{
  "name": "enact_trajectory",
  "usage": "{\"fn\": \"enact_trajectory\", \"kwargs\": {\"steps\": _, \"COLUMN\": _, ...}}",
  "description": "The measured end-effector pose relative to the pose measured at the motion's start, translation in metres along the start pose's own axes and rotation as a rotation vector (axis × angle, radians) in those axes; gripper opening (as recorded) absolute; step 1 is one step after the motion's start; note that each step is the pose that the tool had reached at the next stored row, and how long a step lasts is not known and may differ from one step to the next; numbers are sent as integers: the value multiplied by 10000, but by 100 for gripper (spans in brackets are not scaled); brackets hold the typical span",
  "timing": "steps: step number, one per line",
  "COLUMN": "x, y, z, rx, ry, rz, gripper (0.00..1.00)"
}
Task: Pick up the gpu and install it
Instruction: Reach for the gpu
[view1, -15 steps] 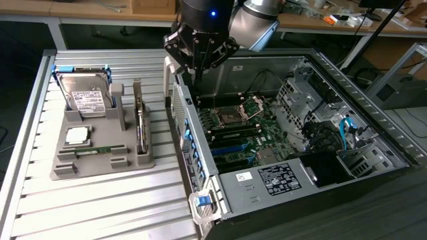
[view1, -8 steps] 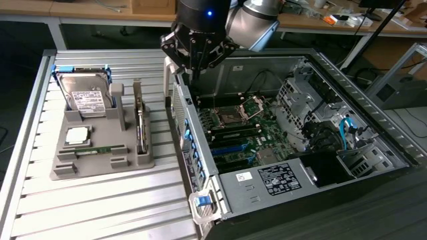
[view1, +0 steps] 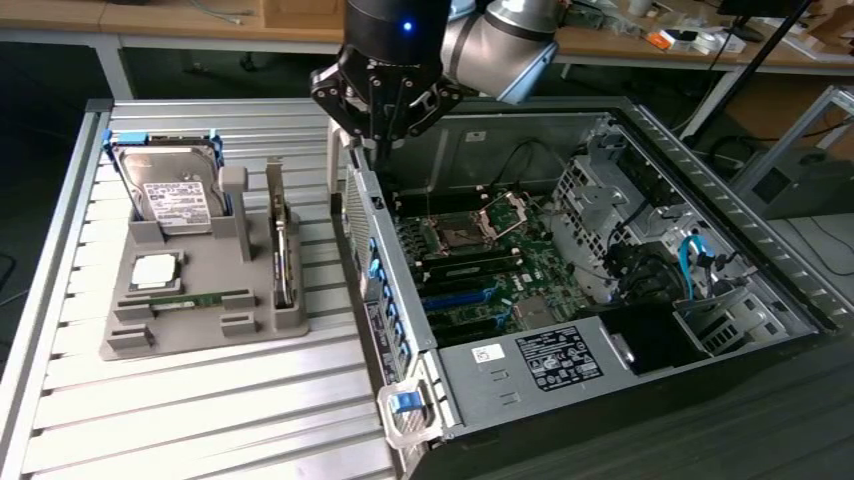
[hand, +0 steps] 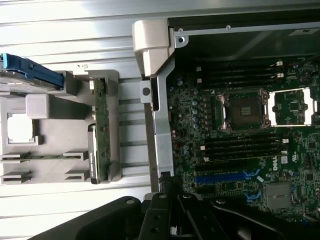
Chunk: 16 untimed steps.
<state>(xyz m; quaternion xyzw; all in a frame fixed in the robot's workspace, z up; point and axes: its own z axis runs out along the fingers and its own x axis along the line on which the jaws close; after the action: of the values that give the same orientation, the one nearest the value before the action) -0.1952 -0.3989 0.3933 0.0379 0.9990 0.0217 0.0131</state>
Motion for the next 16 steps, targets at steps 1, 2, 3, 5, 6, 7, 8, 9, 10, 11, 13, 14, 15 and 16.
{"fn": "enact_trajectory", "kwargs": {"steps": 1, "x": 11, "y": -1, "z": -1, "rx": 1, "ry": 1, "rz": 1, "gripper": 11}}
{"fn": "enact_trajectory", "kwargs": {"steps": 2, "x": 18, "y": -1, "z": -1, "rx": 0, "ry": 0, "rz": 0, "gripper": 11}}
{"fn": "enact_trajectory", "kwargs": {"steps": 3, "x": 24, "y": -2, "z": -1, "rx": 0, "ry": 0, "rz": 0, "gripper": 11}}
{"fn": "enact_trajectory", "kwargs": {"steps": 5, "x": 36, "y": -3, "z": -1, "rx": 1, "ry": 0, "rz": 0, "gripper": 11}}
{"fn": "enact_trajectory", "kwargs": {"steps": 6, "x": 41, "y": -3, "z": -2, "rx": 0, "ry": 1, "rz": 0, "gripper": 11}}
{"fn": "enact_trajectory", "kwargs": {"steps": 7, "x": 47, "y": -4, "z": -1, "rx": 0, "ry": 0, "rz": 0, "gripper": 11}}
{"fn": "enact_trajectory", "kwargs": {"steps": 8, "x": 52, "y": -4, "z": -1, "rx": 0, "ry": 0, "rz": 0, "gripper": 11}}
{"fn": "enact_trajectory", "kwargs": {"steps": 9, "x": 58, "y": -4, "z": -2, "rx": 1, "ry": 1, "rz": 0, "gripper": 11}}
{"fn": "enact_trajectory", "kwargs": {"steps": 10, "x": 65, "y": -5, "z": -2, "rx": 1, "ry": 0, "rz": 1, "gripper": 11}}
{"fn": "enact_trajectory", "kwargs": {"steps": 11, "x": 73, "y": -6, "z": -3, "rx": 1, "ry": 1, "rz": 0, "gripper": 11}}
{"fn": "enact_trajectory", "kwargs": {"steps": 13, "x": 92, "y": -7, "z": -3, "rx": 1, "ry": 1, "rz": 1, "gripper": 11}}
{"fn": "enact_trajectory", "kwargs": {"steps": 14, "x": 105, "y": -8, "z": -3, "rx": 1, "ry": 0, "rz": 1, "gripper": 11}}
{"fn": "enact_trajectory", "kwargs": {"steps": 15, "x": 115, "y": -9, "z": -4, "rx": 1, "ry": 0, "rz": 1, "gripper": 11}}
{"fn": "enact_trajectory", "kwargs": {"steps": 16, "x": 125, "y": -9, "z": -4, "rx": 0, "ry": 0, "rz": 1, "gripper": 11}}
